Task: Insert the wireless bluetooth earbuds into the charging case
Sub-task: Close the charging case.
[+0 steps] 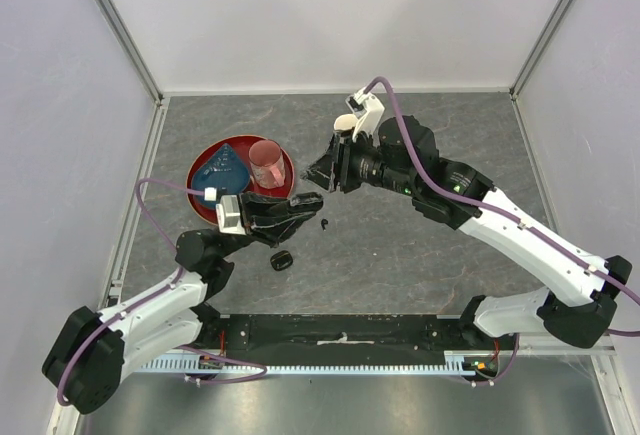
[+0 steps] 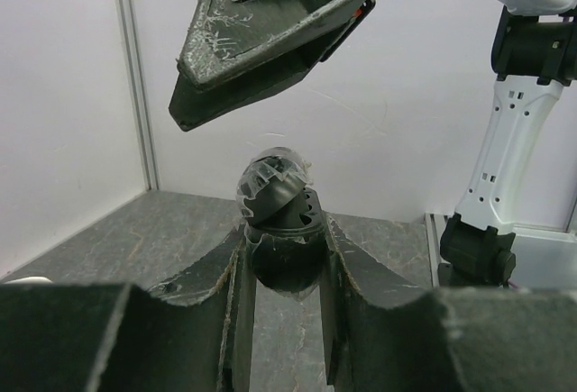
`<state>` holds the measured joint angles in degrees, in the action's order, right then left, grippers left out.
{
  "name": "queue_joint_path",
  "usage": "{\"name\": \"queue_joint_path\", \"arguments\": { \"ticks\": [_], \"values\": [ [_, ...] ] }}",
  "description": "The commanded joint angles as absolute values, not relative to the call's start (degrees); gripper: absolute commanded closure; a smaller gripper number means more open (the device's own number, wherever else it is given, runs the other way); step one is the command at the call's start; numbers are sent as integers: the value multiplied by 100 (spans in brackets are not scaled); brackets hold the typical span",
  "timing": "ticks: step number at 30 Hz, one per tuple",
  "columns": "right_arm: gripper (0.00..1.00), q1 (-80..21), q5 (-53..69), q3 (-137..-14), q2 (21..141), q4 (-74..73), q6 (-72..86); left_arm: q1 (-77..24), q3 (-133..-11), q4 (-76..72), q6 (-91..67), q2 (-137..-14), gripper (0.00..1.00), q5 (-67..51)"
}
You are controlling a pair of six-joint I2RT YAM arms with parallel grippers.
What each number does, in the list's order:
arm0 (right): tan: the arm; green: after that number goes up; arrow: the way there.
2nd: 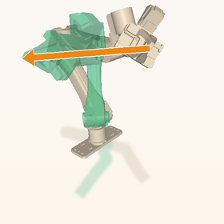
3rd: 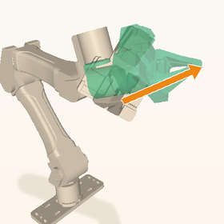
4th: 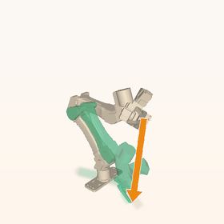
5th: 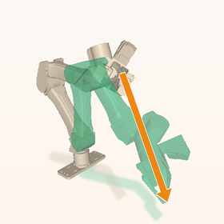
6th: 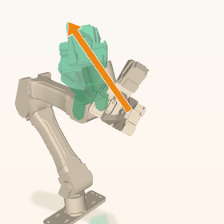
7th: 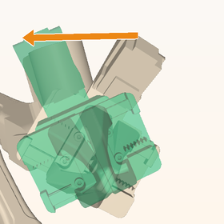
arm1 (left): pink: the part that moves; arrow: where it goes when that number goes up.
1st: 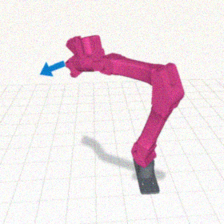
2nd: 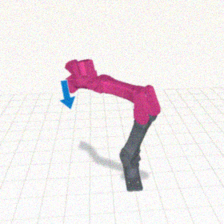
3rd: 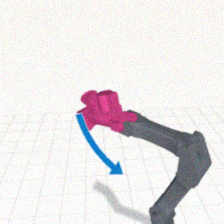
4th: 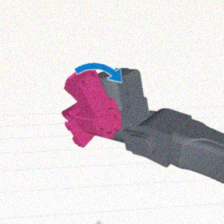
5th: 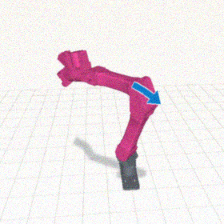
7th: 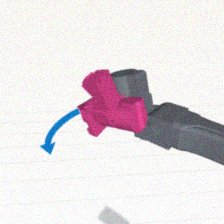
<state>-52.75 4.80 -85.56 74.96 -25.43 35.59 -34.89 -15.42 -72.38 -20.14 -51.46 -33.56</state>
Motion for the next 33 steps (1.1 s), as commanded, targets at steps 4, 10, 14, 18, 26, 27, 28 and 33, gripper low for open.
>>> {"name": "queue_joint_path", "arguments": {
  "ticks": [4, 10, 14, 18, 26, 27, 28, 33],
  "values": [
    [57, -5282, 782, -8210, 7392, -2821, 3410, -3507, -1810, -7488, -2171, -5247, 98, -3287],
    [58, -5317, 738, -7718, 7146, -3059, 3392, -3507, -1802, -7611, -2224, -5370, 98, -3068],
    [58, -5344, 730, -7611, 7066, -3085, 3331, -3507, -1793, -7690, -2224, -5458, 98, -2962],
    [57, -5344, 554, -7655, 7058, -3164, 3278, -3507, -1802, -7734, -2250, -5537, 98, -2944],
    [29, -5335, -1185, -7690, 6592, -3182, 3568, -3507, -1784, -7252, -2198, -5529, 98, -3190],
    [24, -5335, -1326, -7656, 6487, -3199, 3612, -3507, -1775, -7042, -2180, -5502, 98, -3190],
    [22, -5326, -1432, -7638, 6434, -3182, 3673, -3507, -1775, -6927, -2154, -5458, 98, -3190],
    [17, -5291, -1714, -7506, 6258, -3147, 3849, -3507, -1679, -6601, -2013, -5204, 98, -3155]
  ]
}}
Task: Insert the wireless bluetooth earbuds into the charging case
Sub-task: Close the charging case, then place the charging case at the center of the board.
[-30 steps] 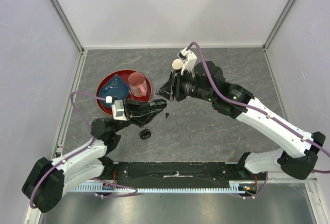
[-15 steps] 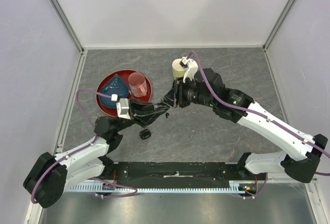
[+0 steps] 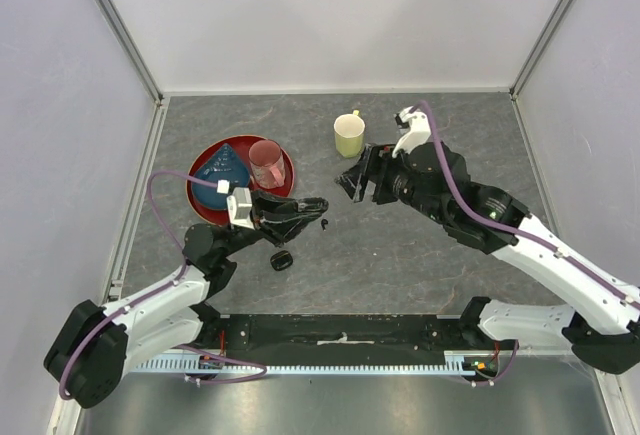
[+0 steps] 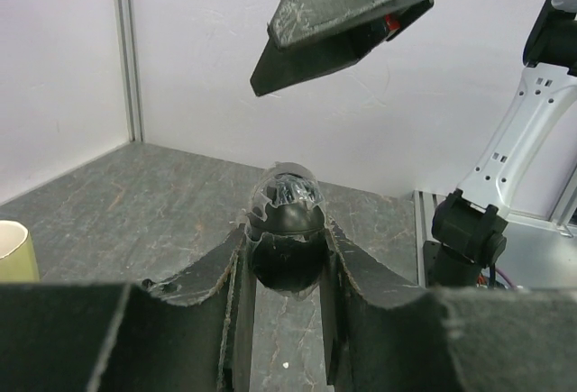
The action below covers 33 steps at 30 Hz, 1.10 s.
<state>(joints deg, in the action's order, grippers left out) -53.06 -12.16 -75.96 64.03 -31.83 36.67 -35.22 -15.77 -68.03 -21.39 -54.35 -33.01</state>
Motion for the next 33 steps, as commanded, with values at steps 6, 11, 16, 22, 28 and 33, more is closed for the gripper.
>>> {"name": "queue_joint_path", "arguments": {
  "ticks": [6, 11, 16, 22, 28, 33],
  "values": [
    [15, -5282, -899, -7418, 6529, -2857, 3920, -3507, -1687, -6442, -1986, -5142, 98, -3155],
    [13, -5291, -230, -7216, 6802, -2400, 4218, -3507, -1758, -6442, -2065, -5247, 98, -3261],
    [13, -5300, 342, -7032, 7075, -2355, 4324, -3498, -1802, -6486, -2083, -5300, 98, -3182],
    [11, -5291, 71, -6776, 6751, -2390, 4254, -3507, -1828, -6416, -2065, -5326, 98, -2989],
    [5, -5221, -1352, -6855, 6434, -2872, 4464, -3507, -2380, -4847, -2180, -5484, 98, -2480],
    [2, -4774, -2170, -6821, 5961, -3260, 4755, -3507, -3172, -3367, -2653, -6028, 98, -2373]
  ]
}}
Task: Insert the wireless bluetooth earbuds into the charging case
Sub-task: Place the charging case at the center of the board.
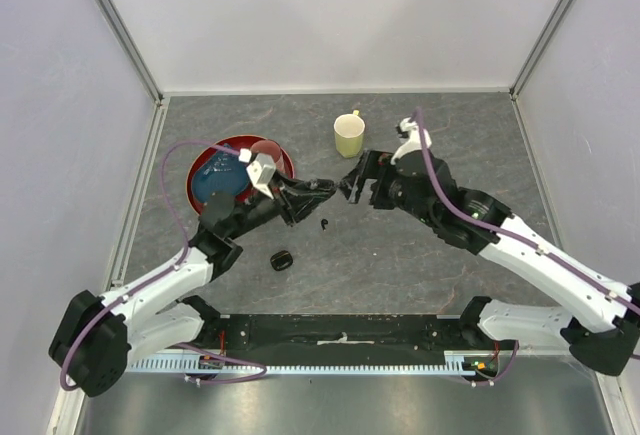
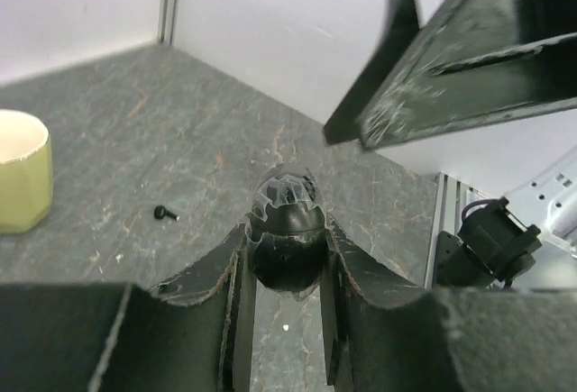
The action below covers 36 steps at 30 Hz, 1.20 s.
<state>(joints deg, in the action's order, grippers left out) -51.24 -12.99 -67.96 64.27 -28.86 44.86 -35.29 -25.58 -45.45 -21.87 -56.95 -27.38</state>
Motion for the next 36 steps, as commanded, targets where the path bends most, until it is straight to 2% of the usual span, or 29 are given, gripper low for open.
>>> {"name": "queue_joint_path", "arguments": {
  "ticks": [1, 9, 16, 21, 36],
  "values": [
    [2, -4677, -2214, -6777, 5881, -3313, 4790, -3507, -3260, -3271, -2750, -6290, 98, -2390],
    [2, -3639, -1986, -6504, 5239, -3559, 4940, -3507, -4332, -2689, -3910, -7856, 98, -3023],
    [2, -3577, -1819, -6469, 5142, -3568, 4878, -3586, -5106, -2445, -4421, -9087, 98, -3252],
    [2, -3577, -1732, -6434, 5054, -3568, 4843, -3876, -5756, -1776, -4149, -9623, 98, -2822],
    [2, -3568, -2101, -6372, 4570, -3621, 4843, -4227, -6407, -1258, -4263, -10968, 96, -2470]
  ]
}}
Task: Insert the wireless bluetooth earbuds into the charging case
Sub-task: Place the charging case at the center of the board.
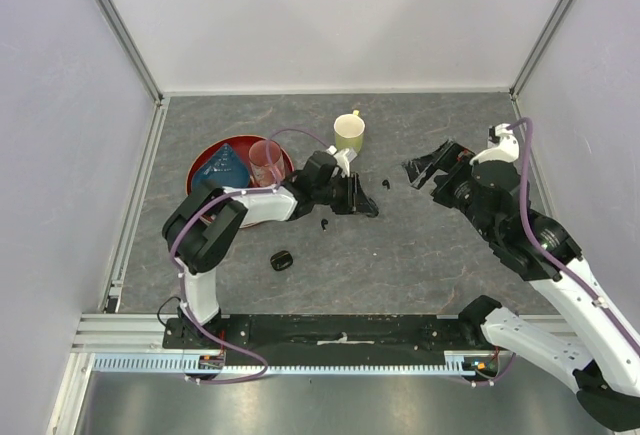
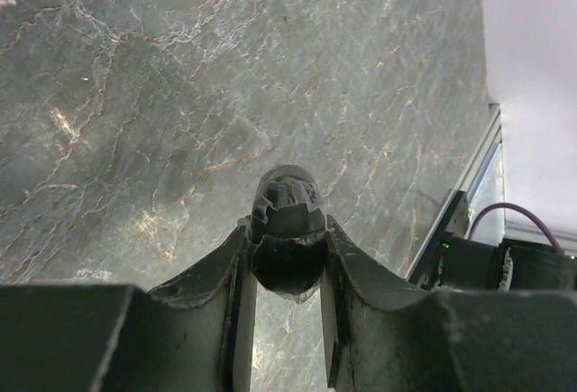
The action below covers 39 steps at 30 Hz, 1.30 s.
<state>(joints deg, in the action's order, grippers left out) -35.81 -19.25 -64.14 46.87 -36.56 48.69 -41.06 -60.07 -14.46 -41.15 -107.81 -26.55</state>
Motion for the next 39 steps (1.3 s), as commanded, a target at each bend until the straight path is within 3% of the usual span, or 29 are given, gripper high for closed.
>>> {"name": "queue_joint_path", "arguments": {
  "ticks": [1, 26, 39],
  "values": [
    [2, -3568, -2083, -6355, 4570, -3621, 4834, -4271, -6494, -1213, -4254, -11012, 96, -2444],
    [2, -3568, -2004, -6328, 4561, -3621, 4808, -4456, -7049, -580, -4166, -11760, 79, -2206],
    [2, -3568, -2004, -6328, 4570, -3621, 4799, -4456, -7189, -202, -3894, -11681, 60, -1995]
  ]
}}
